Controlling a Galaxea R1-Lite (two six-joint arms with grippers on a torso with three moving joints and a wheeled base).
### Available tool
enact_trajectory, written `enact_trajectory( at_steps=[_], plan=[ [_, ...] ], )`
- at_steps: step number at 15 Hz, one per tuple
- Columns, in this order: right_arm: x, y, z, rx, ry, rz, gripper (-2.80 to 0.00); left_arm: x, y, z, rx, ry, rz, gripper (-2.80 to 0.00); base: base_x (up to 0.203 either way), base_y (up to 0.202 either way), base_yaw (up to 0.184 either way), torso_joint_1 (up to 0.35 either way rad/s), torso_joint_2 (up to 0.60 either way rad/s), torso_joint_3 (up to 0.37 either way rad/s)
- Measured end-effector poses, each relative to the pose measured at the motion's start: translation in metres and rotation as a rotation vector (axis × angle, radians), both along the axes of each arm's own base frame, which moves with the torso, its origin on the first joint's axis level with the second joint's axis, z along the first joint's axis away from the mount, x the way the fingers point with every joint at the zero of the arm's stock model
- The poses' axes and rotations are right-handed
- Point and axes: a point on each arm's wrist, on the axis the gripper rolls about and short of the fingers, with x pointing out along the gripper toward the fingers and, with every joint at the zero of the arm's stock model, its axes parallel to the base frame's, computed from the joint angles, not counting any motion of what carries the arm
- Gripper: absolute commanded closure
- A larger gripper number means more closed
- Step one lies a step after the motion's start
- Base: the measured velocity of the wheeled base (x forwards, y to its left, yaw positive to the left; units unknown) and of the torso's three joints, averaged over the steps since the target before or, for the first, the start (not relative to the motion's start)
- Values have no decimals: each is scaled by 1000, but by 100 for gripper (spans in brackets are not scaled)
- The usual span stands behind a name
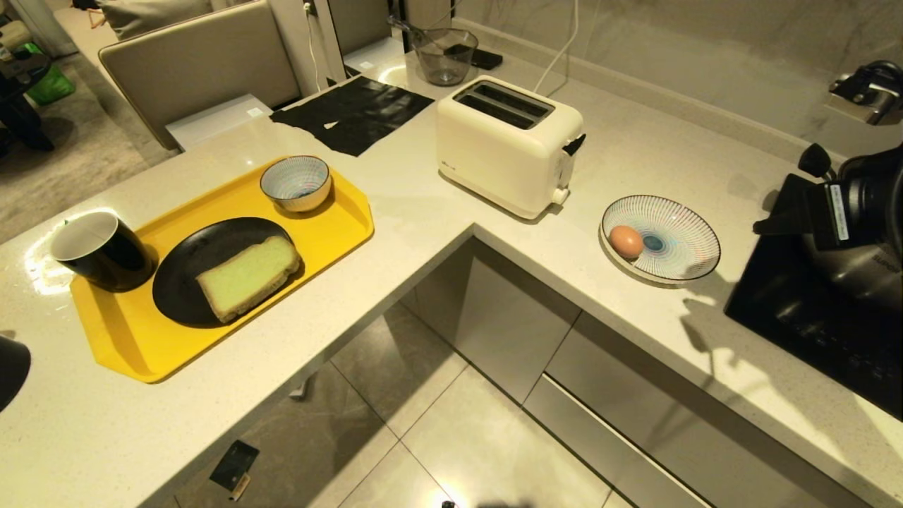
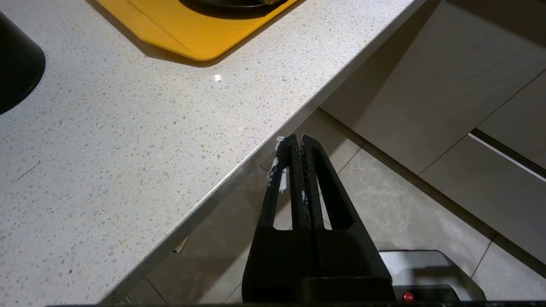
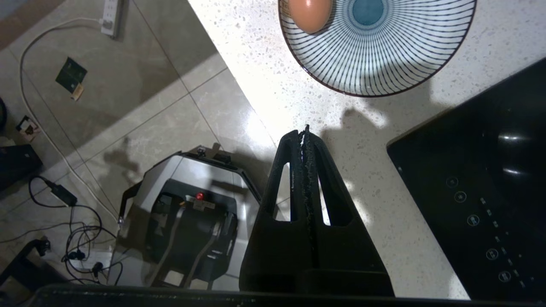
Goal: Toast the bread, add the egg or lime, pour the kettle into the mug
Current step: Pick up the egg
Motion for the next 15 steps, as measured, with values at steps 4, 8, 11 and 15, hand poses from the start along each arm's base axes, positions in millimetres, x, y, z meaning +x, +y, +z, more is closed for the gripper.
enact_trajectory(
  at_steps=[4, 8, 11, 15],
  plan=[
    [24, 2, -7, -7, 27, 2, -280, 0, 0, 0, 0, 0, -1, 0, 0, 0, 0, 0, 0, 0],
    [43, 4, -11, -9, 41, -1, -280, 0, 0, 0, 0, 0, 0, 0, 0, 0, 0, 0, 0, 0],
    [53, 4, -19, -13, 68, -6, -280, 0, 0, 0, 0, 0, -1, 0, 0, 0, 0, 0, 0, 0],
    [81, 6, -26, -33, -24, -47, -280, 0, 0, 0, 0, 0, 0, 0, 0, 0, 0, 0, 0, 0]
  ],
)
